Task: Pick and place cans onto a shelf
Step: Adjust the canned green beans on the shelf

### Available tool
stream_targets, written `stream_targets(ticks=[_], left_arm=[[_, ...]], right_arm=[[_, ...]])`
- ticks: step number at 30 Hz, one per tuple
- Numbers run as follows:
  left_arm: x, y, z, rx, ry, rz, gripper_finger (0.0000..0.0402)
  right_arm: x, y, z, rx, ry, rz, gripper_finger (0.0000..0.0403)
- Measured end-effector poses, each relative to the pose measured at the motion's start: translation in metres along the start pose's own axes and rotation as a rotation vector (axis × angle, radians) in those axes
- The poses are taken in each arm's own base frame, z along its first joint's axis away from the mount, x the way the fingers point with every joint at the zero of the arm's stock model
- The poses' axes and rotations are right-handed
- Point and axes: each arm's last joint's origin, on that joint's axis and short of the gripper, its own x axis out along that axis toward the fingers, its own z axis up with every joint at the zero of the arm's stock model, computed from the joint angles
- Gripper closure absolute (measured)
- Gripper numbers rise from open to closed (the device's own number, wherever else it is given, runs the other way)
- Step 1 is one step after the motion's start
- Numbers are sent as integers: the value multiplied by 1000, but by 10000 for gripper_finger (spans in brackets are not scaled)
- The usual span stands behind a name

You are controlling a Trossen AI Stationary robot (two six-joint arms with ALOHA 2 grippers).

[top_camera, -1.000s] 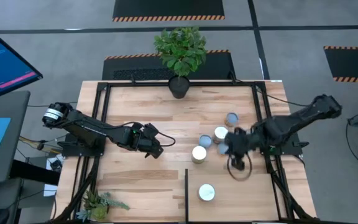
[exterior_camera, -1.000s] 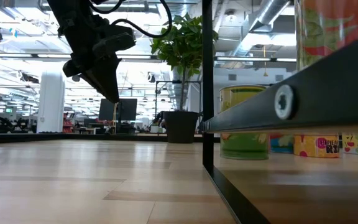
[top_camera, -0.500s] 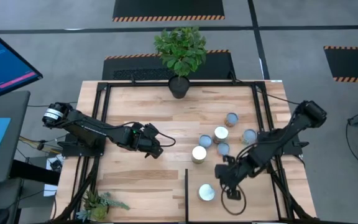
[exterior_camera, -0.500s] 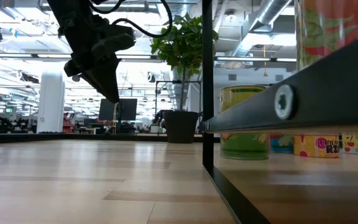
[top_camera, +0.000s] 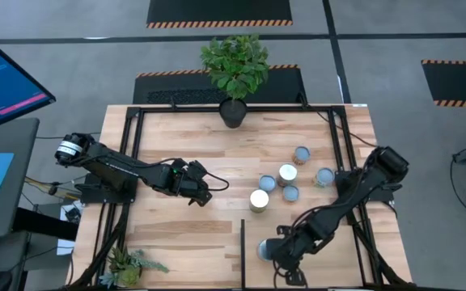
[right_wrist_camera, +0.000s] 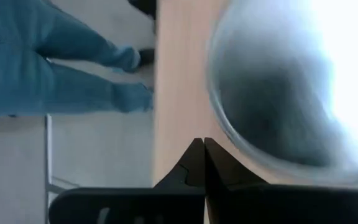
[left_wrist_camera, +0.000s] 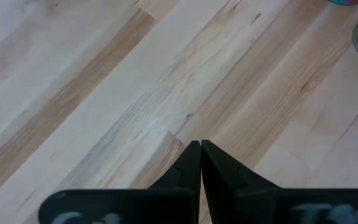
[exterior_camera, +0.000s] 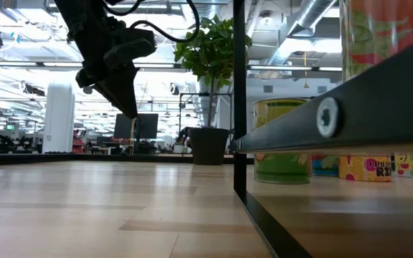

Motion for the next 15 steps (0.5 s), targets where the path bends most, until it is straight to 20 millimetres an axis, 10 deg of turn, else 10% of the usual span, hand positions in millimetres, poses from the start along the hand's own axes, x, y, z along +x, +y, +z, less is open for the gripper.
stream_targets(ticks=[15], left_arm=[[0, 0, 0, -1, 13, -11, 401]], right_arm=[[0, -13, 15, -19, -70, -74, 394]])
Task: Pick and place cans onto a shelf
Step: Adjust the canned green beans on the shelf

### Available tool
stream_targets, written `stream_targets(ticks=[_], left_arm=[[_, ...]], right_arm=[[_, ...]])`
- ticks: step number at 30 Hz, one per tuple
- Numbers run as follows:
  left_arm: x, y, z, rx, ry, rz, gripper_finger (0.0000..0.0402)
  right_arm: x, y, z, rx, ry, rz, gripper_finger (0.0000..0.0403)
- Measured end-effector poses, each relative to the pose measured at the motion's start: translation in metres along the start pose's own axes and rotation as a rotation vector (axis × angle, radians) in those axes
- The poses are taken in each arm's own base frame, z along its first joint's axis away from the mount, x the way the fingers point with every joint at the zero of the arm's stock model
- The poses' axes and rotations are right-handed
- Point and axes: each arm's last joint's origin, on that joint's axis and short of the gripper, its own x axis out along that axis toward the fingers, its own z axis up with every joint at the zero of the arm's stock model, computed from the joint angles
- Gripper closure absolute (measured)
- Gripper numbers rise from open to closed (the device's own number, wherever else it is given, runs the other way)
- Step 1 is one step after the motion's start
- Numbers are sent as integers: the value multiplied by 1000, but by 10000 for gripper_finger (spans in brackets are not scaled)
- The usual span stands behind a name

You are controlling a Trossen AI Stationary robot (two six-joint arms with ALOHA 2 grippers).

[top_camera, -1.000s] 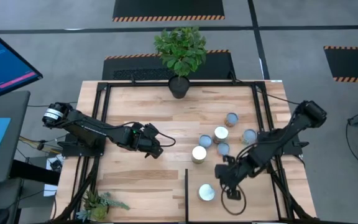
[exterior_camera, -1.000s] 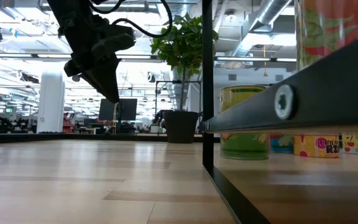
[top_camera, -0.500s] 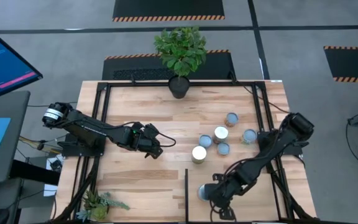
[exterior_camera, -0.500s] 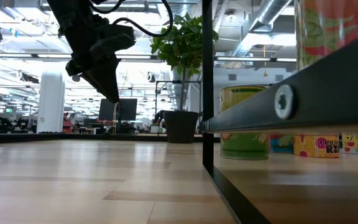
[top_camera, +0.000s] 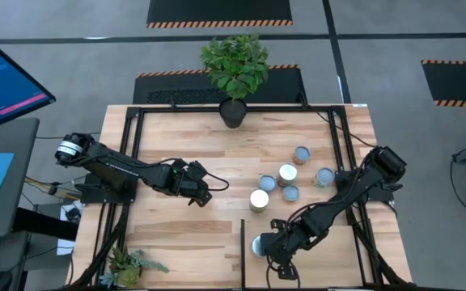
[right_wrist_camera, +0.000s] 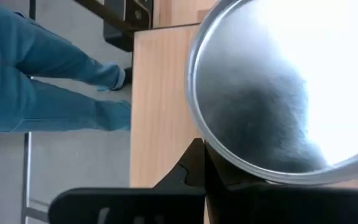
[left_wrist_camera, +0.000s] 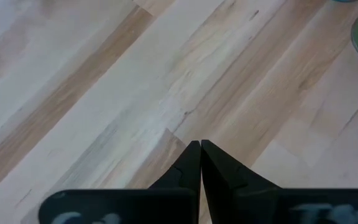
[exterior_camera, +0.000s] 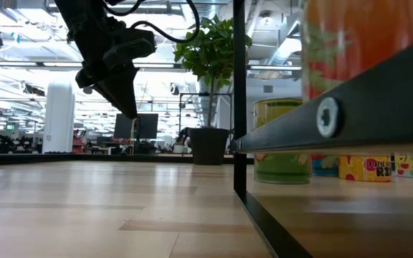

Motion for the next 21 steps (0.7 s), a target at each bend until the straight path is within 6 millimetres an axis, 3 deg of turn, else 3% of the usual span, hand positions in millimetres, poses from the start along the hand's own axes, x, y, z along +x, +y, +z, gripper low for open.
stream_targets(ticks=[21], left_arm=[[0, 0, 0, 6, 9, -8, 401]], right_arm=[[-4, -20, 8, -10, -19, -121, 393]])
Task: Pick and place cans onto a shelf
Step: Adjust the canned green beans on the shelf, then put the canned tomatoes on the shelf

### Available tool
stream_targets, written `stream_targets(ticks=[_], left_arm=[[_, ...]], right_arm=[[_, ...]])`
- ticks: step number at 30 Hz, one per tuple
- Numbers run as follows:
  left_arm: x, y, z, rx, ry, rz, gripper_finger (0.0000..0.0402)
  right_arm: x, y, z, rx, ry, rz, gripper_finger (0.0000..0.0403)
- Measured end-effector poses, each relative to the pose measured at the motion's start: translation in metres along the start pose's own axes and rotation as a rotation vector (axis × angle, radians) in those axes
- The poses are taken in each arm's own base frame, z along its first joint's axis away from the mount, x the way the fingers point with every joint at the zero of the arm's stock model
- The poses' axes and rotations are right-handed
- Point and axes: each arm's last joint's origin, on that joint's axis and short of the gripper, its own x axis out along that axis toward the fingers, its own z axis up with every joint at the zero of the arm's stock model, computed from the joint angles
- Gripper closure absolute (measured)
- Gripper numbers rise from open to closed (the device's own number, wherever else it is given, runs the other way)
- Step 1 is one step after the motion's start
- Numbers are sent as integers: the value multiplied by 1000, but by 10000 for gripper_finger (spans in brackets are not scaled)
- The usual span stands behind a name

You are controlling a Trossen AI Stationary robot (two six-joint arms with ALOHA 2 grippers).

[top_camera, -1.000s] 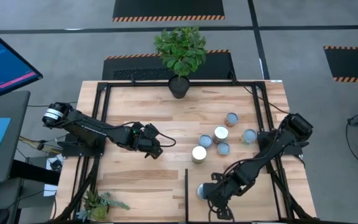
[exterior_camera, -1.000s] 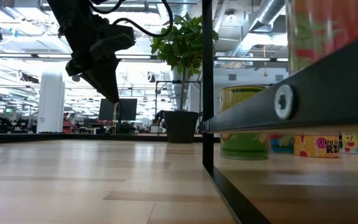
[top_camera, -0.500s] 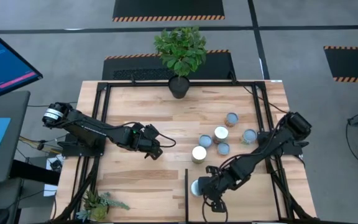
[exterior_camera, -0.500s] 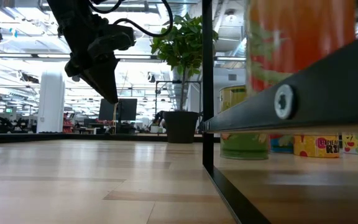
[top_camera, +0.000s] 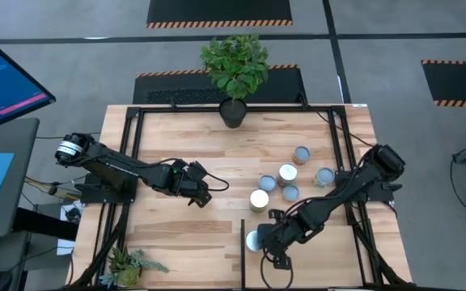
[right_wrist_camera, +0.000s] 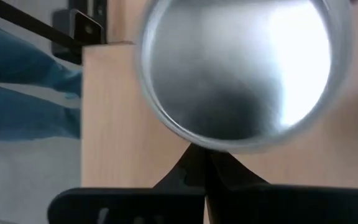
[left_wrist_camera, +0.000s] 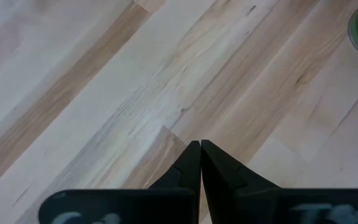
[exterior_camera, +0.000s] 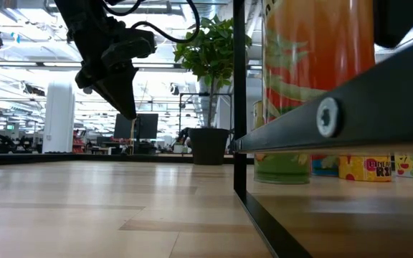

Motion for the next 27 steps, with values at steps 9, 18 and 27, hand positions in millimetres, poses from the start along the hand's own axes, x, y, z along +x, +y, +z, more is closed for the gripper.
stream_targets(ticks=[9, 18, 27], left_arm=[[0, 0, 0, 0, -1, 1, 401], [0, 0, 0, 1, -6, 6, 401], [0, 0, 1, -8, -21, 17, 401]], right_arm=[[-52, -32, -15, 124, 84, -240, 391], [-126, -87, -22, 227, 9, -515, 376], [-133, -145, -1, 160, 89, -474, 322]])
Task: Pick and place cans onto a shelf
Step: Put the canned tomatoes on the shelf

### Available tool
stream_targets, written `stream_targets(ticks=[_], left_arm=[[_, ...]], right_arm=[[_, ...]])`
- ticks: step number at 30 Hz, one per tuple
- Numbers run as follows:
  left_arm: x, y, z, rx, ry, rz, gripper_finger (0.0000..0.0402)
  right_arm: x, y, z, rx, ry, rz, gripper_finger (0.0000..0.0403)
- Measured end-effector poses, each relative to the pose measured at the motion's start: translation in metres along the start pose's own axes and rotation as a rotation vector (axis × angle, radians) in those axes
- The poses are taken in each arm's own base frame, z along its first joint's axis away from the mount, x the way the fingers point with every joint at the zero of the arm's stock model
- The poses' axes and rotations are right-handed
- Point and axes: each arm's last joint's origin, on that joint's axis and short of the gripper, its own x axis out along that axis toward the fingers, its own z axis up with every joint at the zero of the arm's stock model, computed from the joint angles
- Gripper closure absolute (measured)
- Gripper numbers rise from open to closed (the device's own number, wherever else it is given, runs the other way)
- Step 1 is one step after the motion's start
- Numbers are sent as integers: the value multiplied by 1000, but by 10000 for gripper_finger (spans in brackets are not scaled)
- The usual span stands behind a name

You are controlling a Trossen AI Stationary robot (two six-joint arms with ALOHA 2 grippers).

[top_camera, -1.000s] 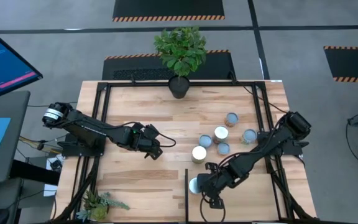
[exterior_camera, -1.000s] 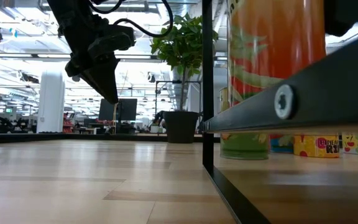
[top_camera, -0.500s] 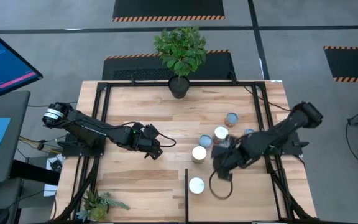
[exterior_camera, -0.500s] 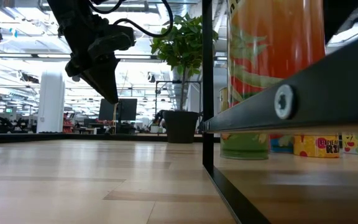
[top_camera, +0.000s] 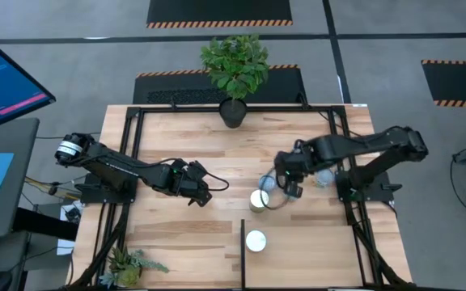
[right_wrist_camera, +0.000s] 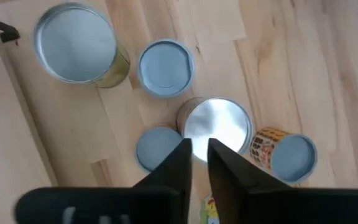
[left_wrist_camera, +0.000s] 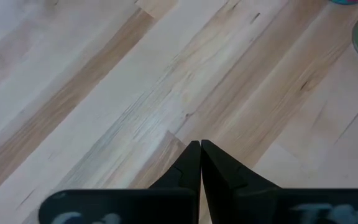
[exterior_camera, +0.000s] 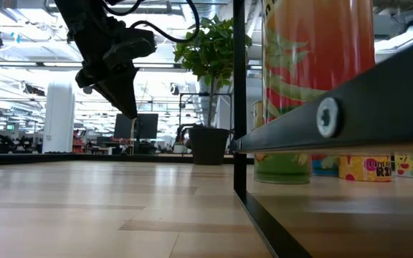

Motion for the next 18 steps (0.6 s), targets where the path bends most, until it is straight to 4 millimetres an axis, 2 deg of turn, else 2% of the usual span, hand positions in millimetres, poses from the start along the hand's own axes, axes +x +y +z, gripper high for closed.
stream_targets(ticks=[4, 9, 13, 18], left_arm=[[0, 0, 0, -17, -1, 0, 401], [0, 0, 0, -45, -1, 1, 402], [0, 0, 0, -47, -1, 1, 401], [0, 0, 0, -54, -1, 1, 401]], right_arm=[[23, -17, 10, -19, 95, -35, 272], [48, -36, 10, -26, 186, -64, 219], [58, -47, 4, -31, 198, -36, 199], [63, -59, -6, 6, 146, 1, 197]])
